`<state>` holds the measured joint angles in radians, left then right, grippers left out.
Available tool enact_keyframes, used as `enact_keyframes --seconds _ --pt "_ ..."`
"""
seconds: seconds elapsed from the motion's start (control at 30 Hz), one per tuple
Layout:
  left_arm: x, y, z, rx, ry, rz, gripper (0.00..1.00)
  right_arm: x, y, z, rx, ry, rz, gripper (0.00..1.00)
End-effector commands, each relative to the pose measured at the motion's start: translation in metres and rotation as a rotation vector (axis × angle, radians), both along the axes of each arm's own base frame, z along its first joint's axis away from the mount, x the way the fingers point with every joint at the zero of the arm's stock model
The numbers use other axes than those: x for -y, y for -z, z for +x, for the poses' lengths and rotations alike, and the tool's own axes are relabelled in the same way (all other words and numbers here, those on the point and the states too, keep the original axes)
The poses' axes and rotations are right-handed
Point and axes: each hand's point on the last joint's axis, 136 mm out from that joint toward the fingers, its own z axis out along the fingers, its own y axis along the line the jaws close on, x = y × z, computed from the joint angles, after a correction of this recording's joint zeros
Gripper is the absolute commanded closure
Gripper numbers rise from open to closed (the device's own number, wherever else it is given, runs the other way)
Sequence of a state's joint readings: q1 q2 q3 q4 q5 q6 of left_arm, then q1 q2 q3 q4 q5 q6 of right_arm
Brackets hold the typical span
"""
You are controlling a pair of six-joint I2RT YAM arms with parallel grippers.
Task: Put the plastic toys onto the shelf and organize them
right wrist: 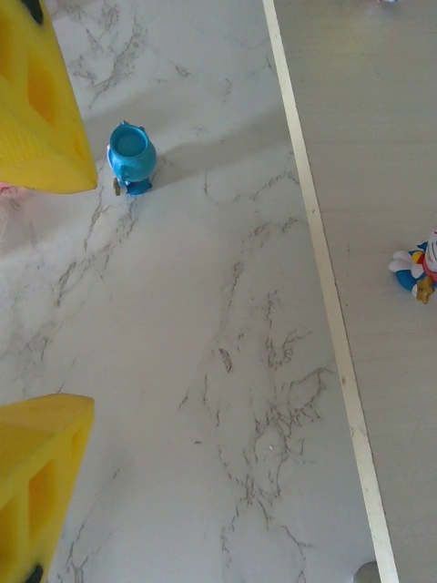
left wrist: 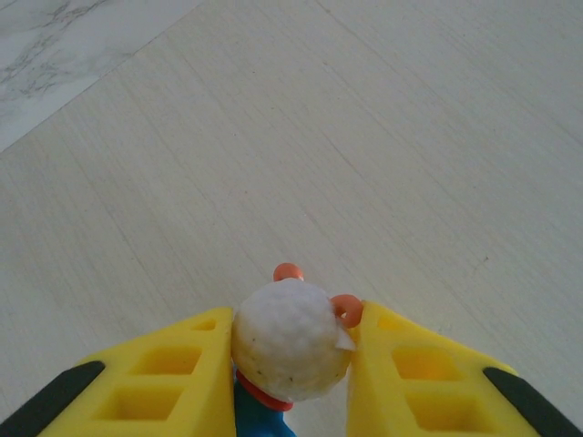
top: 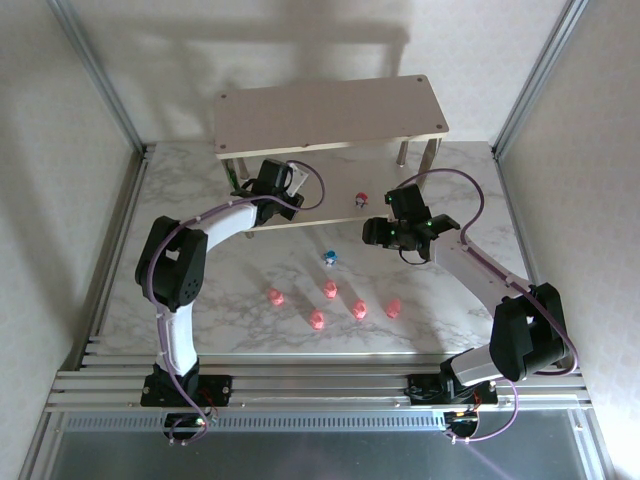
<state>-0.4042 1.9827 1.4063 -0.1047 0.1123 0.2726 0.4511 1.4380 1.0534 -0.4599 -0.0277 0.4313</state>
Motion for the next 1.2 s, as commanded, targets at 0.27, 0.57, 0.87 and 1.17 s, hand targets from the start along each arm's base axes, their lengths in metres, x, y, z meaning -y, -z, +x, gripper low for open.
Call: enact_keyframes --seconds 0.27,0.57,0.87,1.17 --pt "0.016 -0.054 -0.037 -0.011 0.112 -0.172 0.97 -0.003 -0.022 0.006 0.050 0.007 0.038 0.41" --pt "0.042 -0.094 -0.086 -0.026 0.283 -0.381 0.96 -0.028 -0.033 -0.006 0.028 -0.084 0.184 0.42" --pt "0.054 -0.131 -0.139 -0.011 0.404 -0.554 0.96 -0.075 -0.080 -0.039 -0.012 -0.273 0.520 0.39" --pt "0.062 -0.172 -0.179 0.031 0.516 -0.741 0.95 -0.090 -0.102 -0.056 0.000 -0.352 0.708 0.43"
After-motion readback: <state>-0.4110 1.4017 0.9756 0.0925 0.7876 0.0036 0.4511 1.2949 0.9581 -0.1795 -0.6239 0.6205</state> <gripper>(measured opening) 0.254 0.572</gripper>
